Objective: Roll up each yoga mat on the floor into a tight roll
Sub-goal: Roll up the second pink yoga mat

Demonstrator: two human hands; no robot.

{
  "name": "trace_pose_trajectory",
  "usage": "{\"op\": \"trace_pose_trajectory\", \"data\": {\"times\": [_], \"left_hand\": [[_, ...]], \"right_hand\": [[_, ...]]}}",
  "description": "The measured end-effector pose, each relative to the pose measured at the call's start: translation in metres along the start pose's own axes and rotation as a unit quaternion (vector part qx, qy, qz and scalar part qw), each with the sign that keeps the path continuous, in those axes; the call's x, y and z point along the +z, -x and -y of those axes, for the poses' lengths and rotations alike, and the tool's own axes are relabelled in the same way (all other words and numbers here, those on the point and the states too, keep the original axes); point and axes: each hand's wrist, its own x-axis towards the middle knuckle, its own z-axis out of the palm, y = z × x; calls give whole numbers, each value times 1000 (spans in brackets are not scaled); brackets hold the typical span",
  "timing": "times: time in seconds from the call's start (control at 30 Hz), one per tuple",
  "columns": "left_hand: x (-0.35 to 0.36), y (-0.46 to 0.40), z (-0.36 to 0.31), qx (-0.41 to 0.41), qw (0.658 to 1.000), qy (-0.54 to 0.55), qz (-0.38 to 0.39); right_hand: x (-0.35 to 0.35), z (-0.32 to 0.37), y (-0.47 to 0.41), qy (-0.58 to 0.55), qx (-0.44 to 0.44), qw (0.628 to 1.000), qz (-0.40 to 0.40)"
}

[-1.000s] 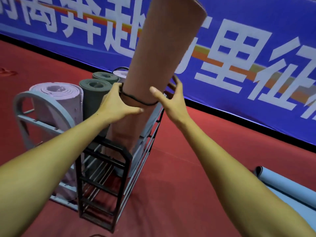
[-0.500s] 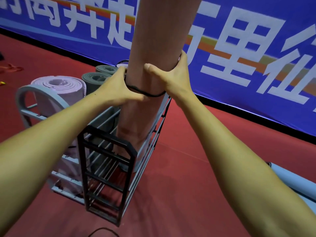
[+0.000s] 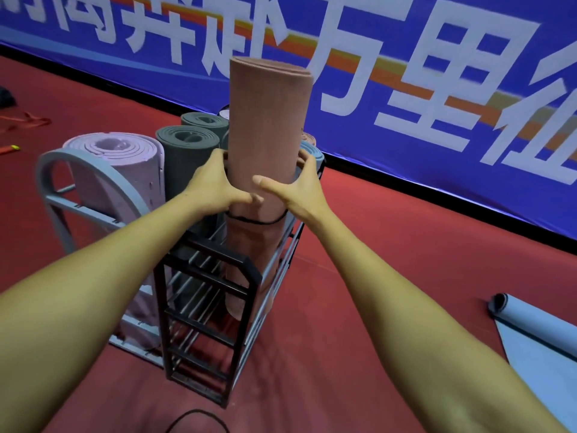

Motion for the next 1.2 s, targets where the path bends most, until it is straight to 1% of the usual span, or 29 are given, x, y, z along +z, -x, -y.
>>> {"op": "trace_pose_trajectory", "data": {"times": [0.1, 0.27, 0.33, 0.43, 0.53, 0.6, 0.67, 0.73, 0.8, 0.87, 0.97, 1.07, 1.13, 1.2], "left_hand": [[-1, -5, 3, -10, 1000, -9, -19], [-10, -9, -4, 23, 997, -58, -47], [-8, -10, 1, 22, 997, -47, -50], [1, -10, 11, -9, 999, -31, -22], [7, -16, 18, -28, 996, -87, 25], [10, -20, 20, -37, 993, -88, 63], [12, -22, 22, -42, 992, -84, 79], [15, -22, 24, -40, 990, -94, 95], [15, -21, 28, -50, 989, -92, 100], [14, -20, 29, -57, 990, -92, 90], [11, -16, 23, -22, 992, -110, 59], [7, -8, 14, 31, 985, -169, 7], [3, -2, 4, 79, 963, -257, -28], [0, 7, -10, 138, 929, -340, -45]], "right_hand": [[-1, 4, -6, 3, -26, 1000, -4], [-3, 5, -17, 20, -58, 998, -22], [-1, 2, -17, 28, -62, 998, -15], [6, -10, -12, 44, -32, 998, -8], [10, -19, -11, 47, 12, 999, 16], [13, -23, -10, 47, 45, 998, 9], [17, -32, -8, 111, 70, 991, -8], [19, -41, -4, 175, 71, 982, 2], [22, -45, -2, 141, 65, 988, 17], [23, -41, 2, 124, 65, 990, 13], [26, -38, 7, 119, 71, 990, 10], [21, -36, 8, 138, 70, 988, 17], [10, -35, 12, 153, 64, 986, 22], [-8, -36, 20, 162, 59, 985, 26]]}}
